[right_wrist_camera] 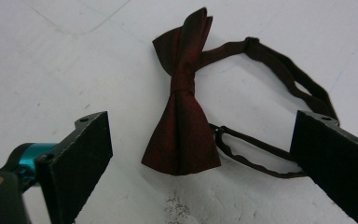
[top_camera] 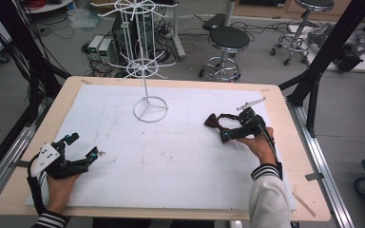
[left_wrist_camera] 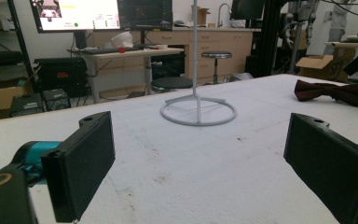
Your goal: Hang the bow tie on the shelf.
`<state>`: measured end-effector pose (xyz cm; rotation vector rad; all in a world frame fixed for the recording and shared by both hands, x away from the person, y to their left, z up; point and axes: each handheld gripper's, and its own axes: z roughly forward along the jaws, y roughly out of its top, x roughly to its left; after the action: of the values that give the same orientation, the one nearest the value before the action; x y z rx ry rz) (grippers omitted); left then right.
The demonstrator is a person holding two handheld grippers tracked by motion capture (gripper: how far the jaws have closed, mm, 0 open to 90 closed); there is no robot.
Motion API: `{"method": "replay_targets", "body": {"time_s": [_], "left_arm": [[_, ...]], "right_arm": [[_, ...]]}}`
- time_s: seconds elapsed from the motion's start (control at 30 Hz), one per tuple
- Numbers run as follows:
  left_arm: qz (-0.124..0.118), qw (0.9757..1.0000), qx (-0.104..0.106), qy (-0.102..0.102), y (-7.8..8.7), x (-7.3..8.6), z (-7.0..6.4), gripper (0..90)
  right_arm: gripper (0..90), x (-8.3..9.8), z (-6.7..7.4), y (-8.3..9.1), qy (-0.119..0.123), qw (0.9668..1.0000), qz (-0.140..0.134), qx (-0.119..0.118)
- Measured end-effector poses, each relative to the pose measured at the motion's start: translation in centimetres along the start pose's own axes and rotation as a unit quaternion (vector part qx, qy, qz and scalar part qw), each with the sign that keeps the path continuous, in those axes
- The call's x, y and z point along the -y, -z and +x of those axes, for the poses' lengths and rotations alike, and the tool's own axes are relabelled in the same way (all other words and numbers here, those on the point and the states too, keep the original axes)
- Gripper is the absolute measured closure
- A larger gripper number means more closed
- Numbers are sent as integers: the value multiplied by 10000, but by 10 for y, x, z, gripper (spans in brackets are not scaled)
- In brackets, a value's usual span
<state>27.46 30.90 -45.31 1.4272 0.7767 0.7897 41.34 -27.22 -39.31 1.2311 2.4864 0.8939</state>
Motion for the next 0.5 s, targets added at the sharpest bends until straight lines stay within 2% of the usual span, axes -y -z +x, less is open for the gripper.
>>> {"method": "replay_targets", "body": {"time_s": [0.13,0.2,0.27,0.47,0.5], "left_arm": [[4,10000,-3,2,0,0,0,90],[7,10000,1,3,0,0,0,90],[3,10000,-3,4,0,0,0,90],[2,10000,-1,4,0,0,0,90],[-1,10000,-4,4,0,0,0,90]], "right_arm": [[72,0,1,-5,-82,9999,133,36],[146,0,2,-8,-100,9996,248,-25],[162,0,2,-9,-4,9996,273,46],[239,0,3,-14,79,9989,452,-23],[244,0,4,-15,113,9987,489,48]]}}
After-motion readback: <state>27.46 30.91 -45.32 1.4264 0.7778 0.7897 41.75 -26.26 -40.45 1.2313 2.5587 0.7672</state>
